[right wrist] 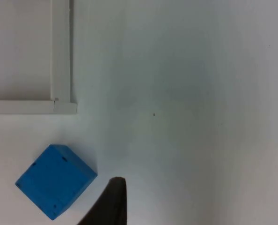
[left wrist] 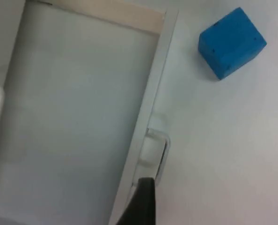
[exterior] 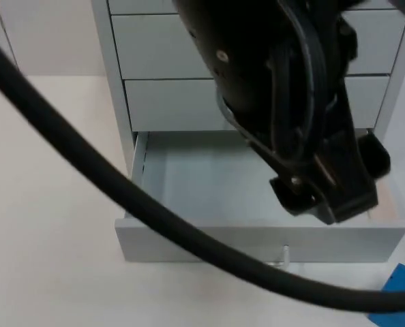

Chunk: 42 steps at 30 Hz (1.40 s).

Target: Open the drawer with the left hand, place the block into the drawer with the right hand, then close the drawer with the left hand.

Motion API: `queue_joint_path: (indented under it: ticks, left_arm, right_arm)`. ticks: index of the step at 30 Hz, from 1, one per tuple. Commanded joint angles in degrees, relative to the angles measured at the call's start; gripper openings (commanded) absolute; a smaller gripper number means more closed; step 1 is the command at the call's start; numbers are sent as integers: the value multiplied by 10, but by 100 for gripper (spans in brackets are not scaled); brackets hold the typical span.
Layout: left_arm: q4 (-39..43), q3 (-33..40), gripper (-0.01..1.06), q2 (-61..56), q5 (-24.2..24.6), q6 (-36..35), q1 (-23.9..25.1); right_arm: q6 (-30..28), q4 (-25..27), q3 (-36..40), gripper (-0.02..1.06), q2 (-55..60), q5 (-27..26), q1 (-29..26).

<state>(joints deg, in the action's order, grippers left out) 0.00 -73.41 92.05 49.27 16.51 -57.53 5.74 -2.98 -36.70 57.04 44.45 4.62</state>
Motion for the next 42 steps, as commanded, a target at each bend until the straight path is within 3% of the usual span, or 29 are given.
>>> queue_joint_path:
  ticks: [1,6,12,17,21,23,26,27,31,32,36,37,42]
  left_arm:
    - [-6,0,82,-12,16,-7,3]
    - [0,1,82,-21,34,-26,3]
    - [4,41,82,-48,16,-53,12]
    - [4,108,82,-98,-13,-72,46]
    - [4,182,82,-177,-51,-107,118]
    - [4,194,82,-197,-55,-112,135]
    - [4,232,82,-253,-60,-112,203]
    - [4,232,82,-253,-60,-112,203]
    - [4,255,82,-321,-63,-128,296]
    - [4,255,82,-321,-63,-128,296]
    - [4,259,82,-384,-67,-156,400]
    - [4,259,82,-384,-67,-156,400]
    - [4,261,82,-435,-61,-168,496]
  right_arm:
    - [0,2,-2,105,-1,0,-1]
    - [0,2,-2,105,-1,5,-1]
    - [0,2,-2,105,-1,7,-1]
    - [0,2,-2,105,-1,7,-1]
    - [0,2,-2,105,-1,7,-1]
    - [0,2,-2,105,-1,7,-1]
    - [0,2,-2,105,-1,7,-1]
    - [0,2,-2,105,-1,7,-1]
    - [0,3,-2,105,-1,6,-1]
    - [0,3,-2,105,-1,6,-1]
    - [0,3,-2,105,-1,7,-1]
    - [0,3,-2,105,-1,7,-1]
    - [0,3,-2,105,-1,7,-1]
